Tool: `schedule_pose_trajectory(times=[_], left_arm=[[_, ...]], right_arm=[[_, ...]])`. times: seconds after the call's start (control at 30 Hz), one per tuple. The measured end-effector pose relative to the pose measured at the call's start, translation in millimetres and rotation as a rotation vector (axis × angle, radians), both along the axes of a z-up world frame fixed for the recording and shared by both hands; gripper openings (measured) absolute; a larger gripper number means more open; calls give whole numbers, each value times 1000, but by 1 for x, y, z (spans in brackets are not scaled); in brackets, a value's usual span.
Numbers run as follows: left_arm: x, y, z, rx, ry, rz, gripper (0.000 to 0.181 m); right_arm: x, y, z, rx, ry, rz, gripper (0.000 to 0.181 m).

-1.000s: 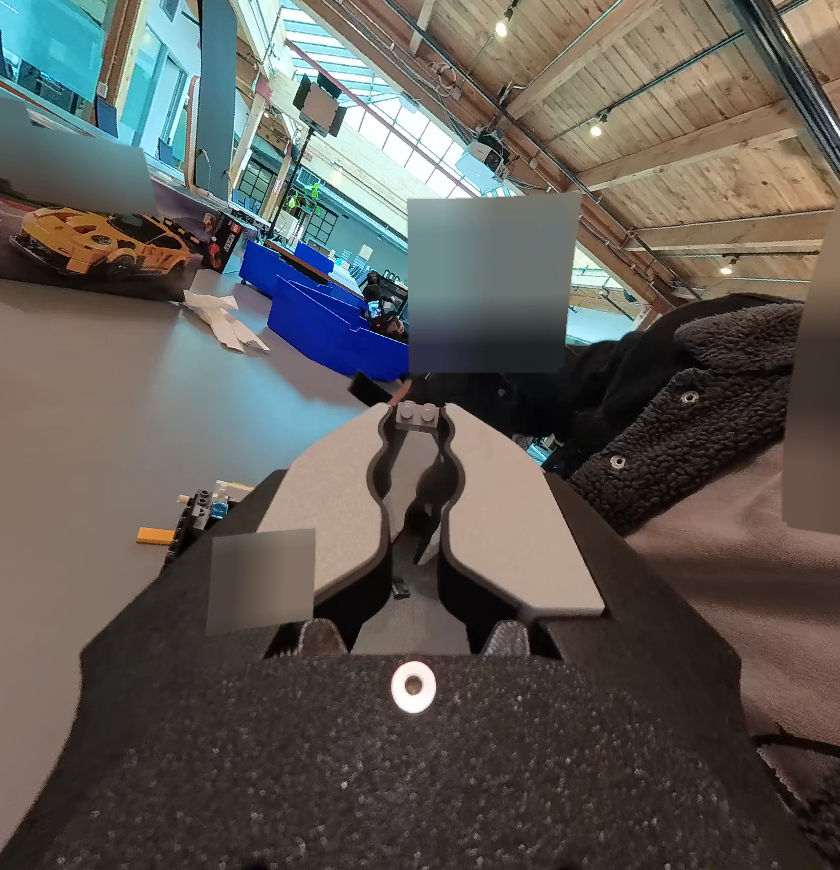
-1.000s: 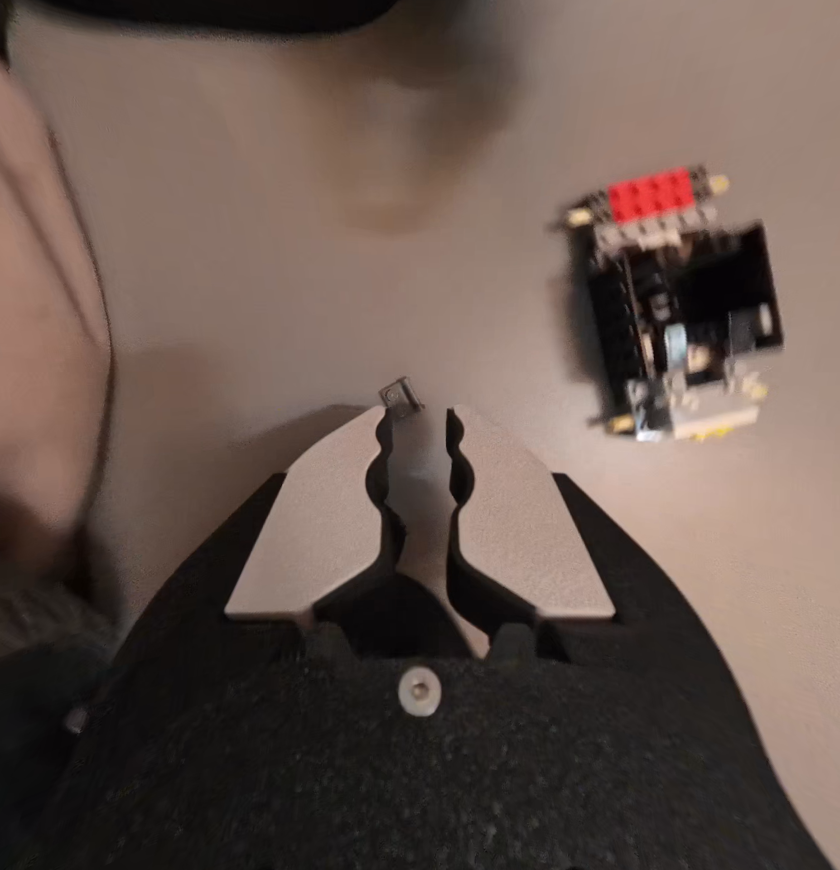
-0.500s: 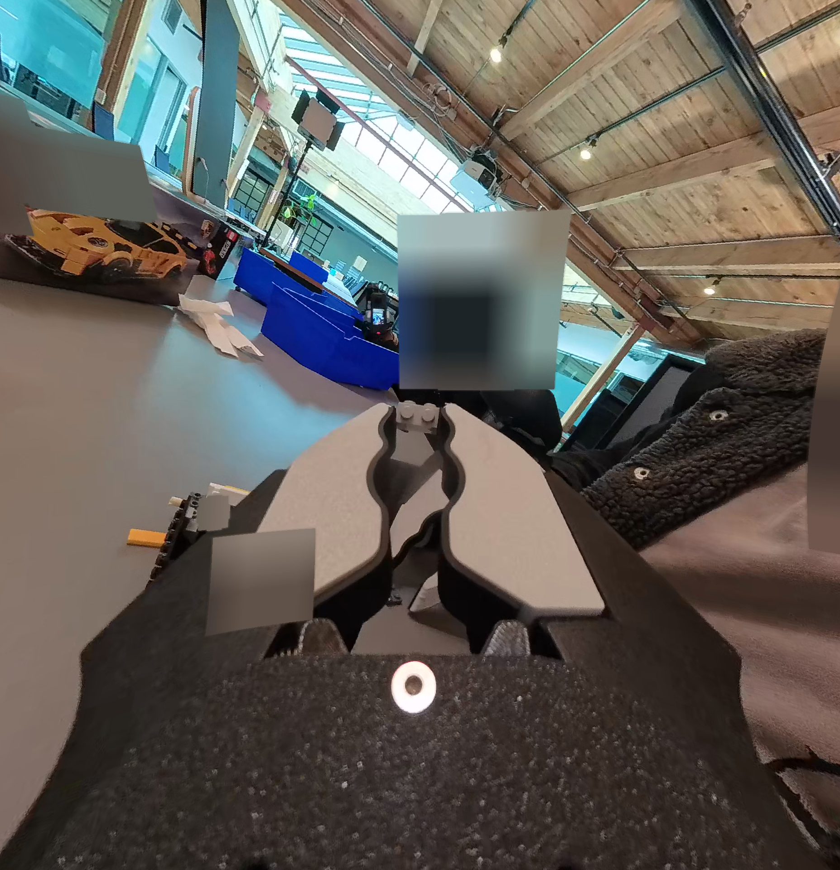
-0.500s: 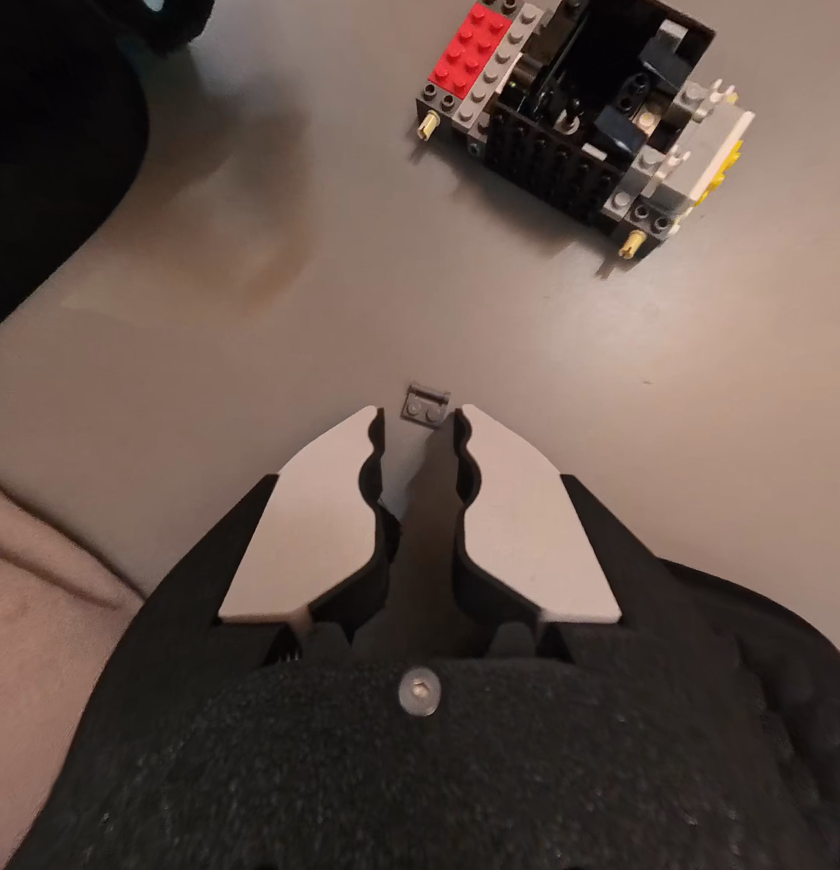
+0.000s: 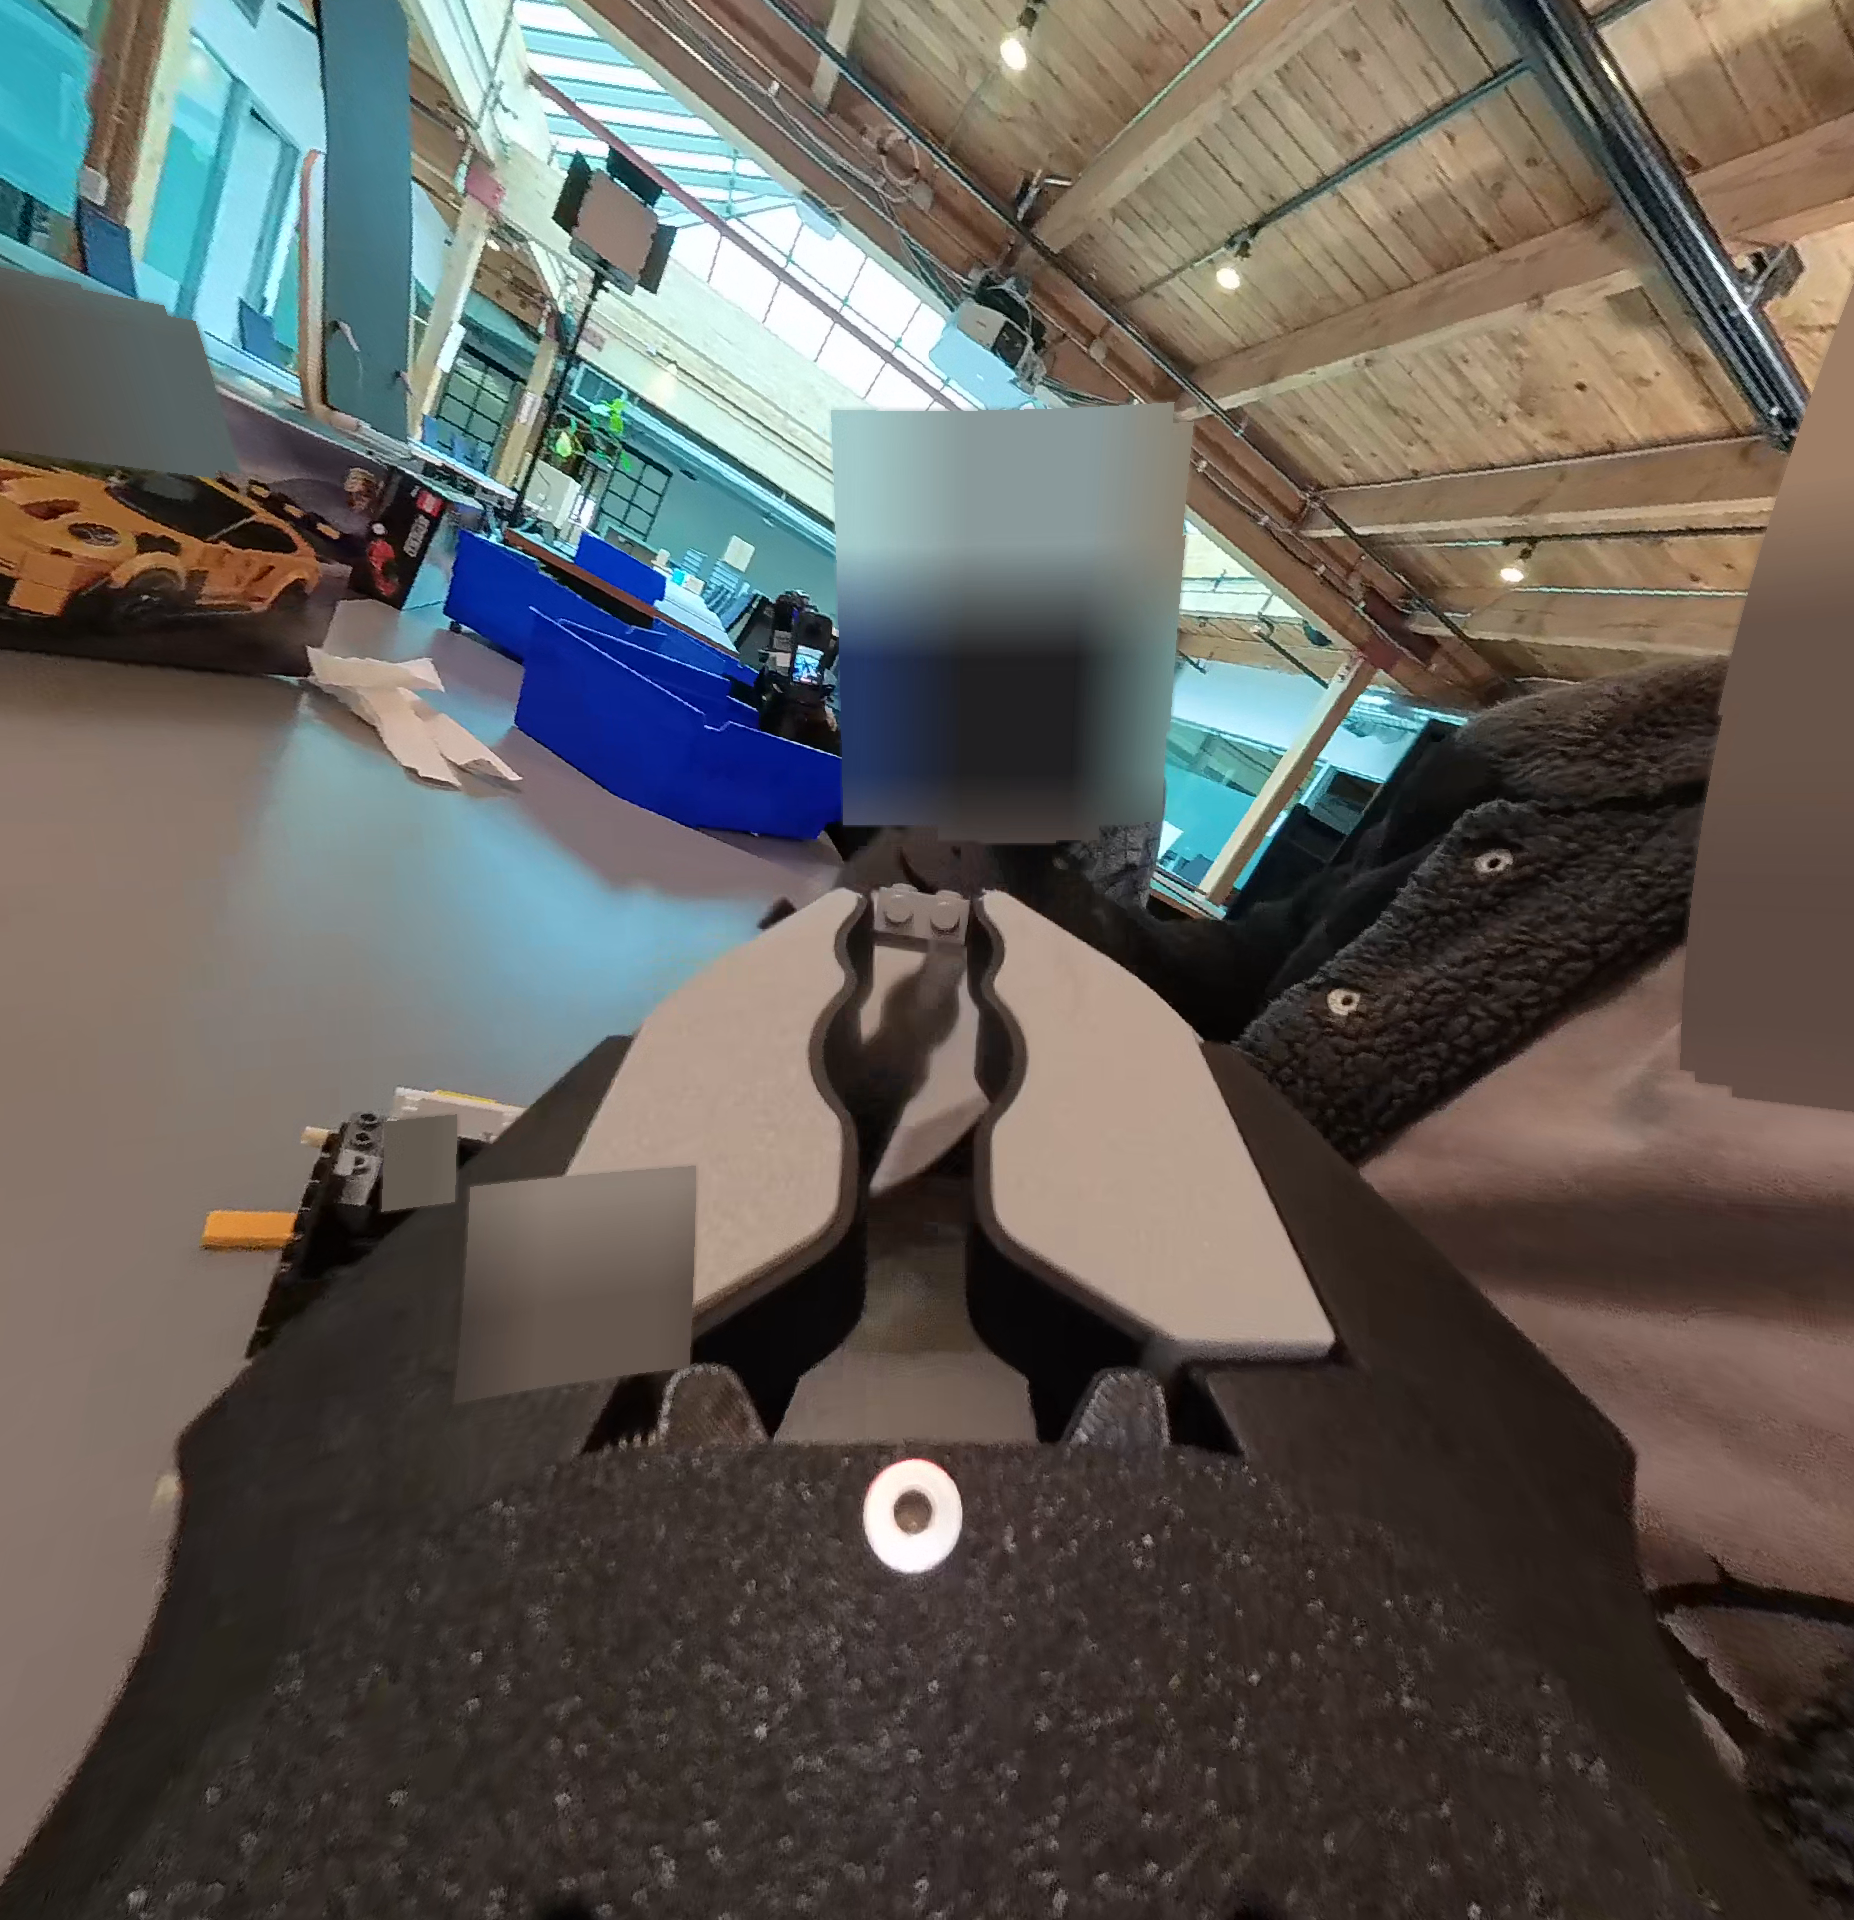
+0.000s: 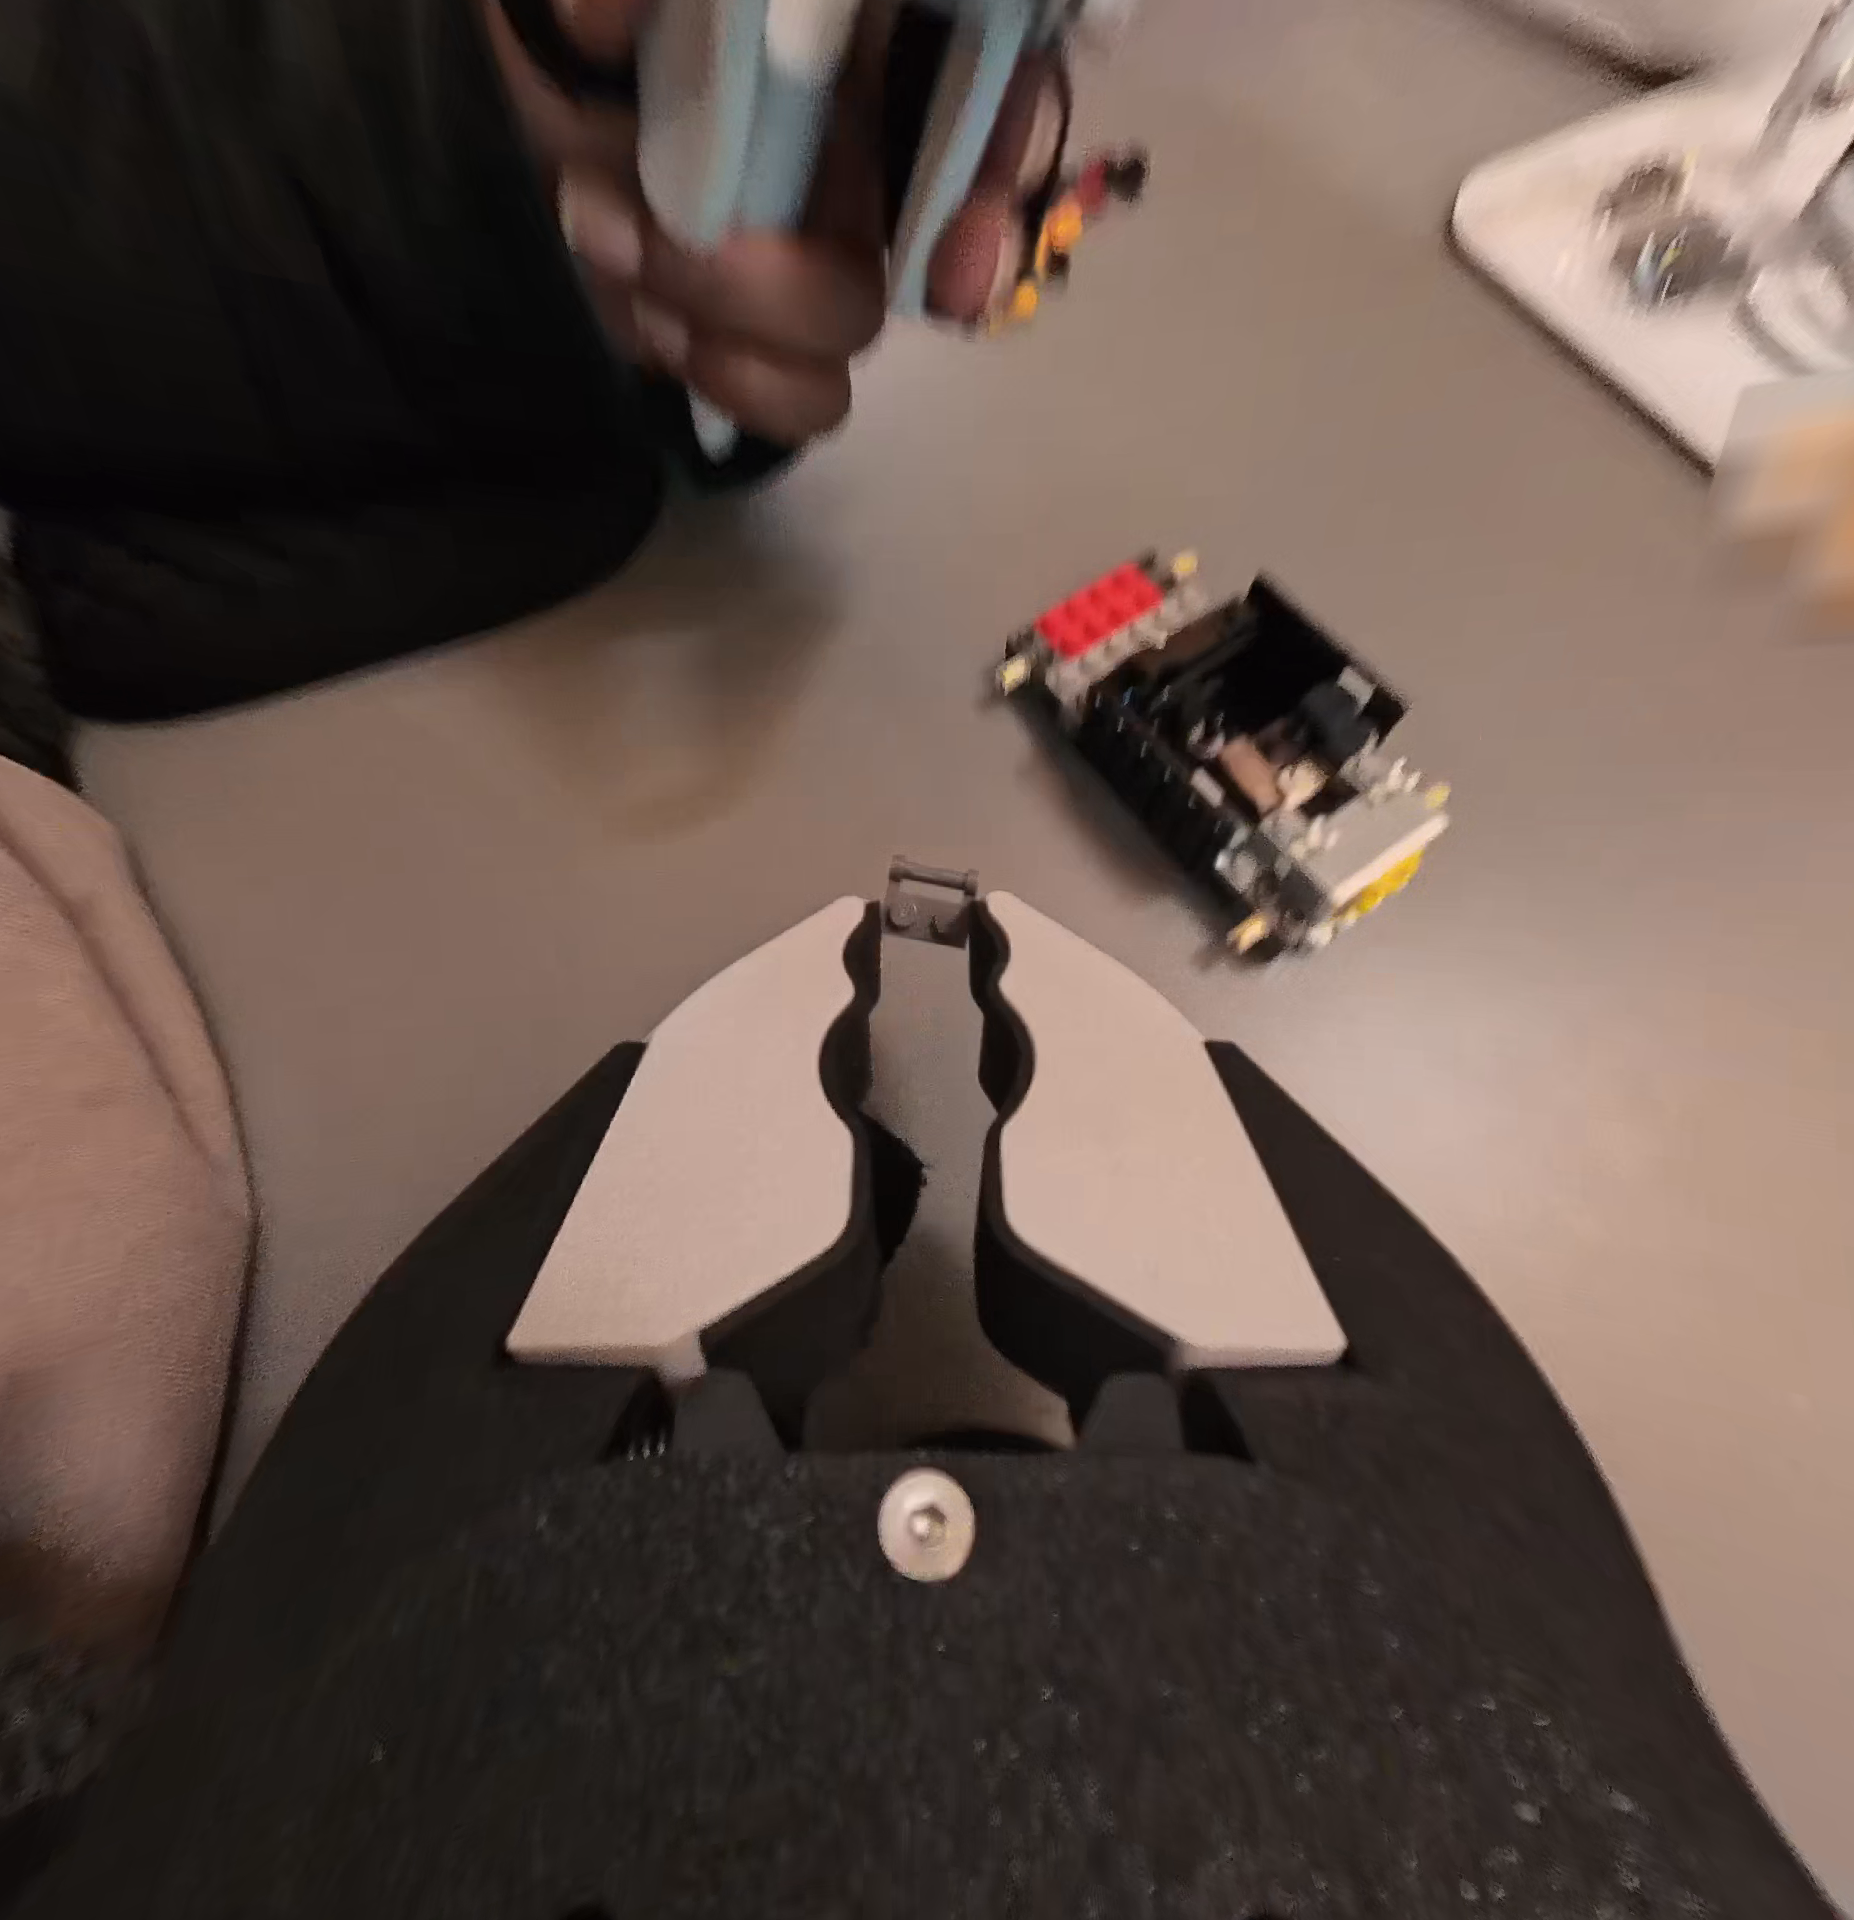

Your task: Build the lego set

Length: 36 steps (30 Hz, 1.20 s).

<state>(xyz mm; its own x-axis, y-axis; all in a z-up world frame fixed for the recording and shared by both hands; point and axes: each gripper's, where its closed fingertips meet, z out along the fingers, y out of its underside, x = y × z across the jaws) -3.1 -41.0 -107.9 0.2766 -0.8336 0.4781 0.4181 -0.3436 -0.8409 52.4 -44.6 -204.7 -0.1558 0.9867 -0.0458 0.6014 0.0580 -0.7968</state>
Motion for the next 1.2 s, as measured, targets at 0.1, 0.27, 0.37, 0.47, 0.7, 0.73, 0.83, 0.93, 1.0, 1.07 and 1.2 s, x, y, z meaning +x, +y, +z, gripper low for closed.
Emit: schedule_pose_trajectory(times=[0.1,0.27,0.37,0.47,0.7,0.73,0.83,0.93,1.0,1.07,1.2], left_arm=[[5,-4,-1,15,15,-28,16],[13,-7,-6,38,77,-45,16],[18,-7,-10,59,129,-35,16],[21,-7,-13,79,172,-18,16],[18,-7,-1,165,143,44,16],[18,-7,0,177,140,52,16],[16,-9,8,218,105,75,17],[13,-10,15,260,78,111,17],[11,-12,21,289,54,131,17],[10,-13,26,310,21,152,17],[7,-16,41,350,-76,196,16]], right_arm=[[-8,5,25,-86,123,50,16],[-17,5,58,-177,272,120,16],[-25,1,80,-253,348,155,16],[-33,-2,94,-274,371,187,16],[-45,-8,102,-156,252,277,16],[-47,-8,104,-142,237,289,16],[-51,-10,107,-98,180,326,16],[-54,-11,114,-74,131,369,16],[-55,-13,119,-48,105,398,16],[-57,-14,124,-9,74,431,16],[-60,-17,138,48,-2,505,17]])
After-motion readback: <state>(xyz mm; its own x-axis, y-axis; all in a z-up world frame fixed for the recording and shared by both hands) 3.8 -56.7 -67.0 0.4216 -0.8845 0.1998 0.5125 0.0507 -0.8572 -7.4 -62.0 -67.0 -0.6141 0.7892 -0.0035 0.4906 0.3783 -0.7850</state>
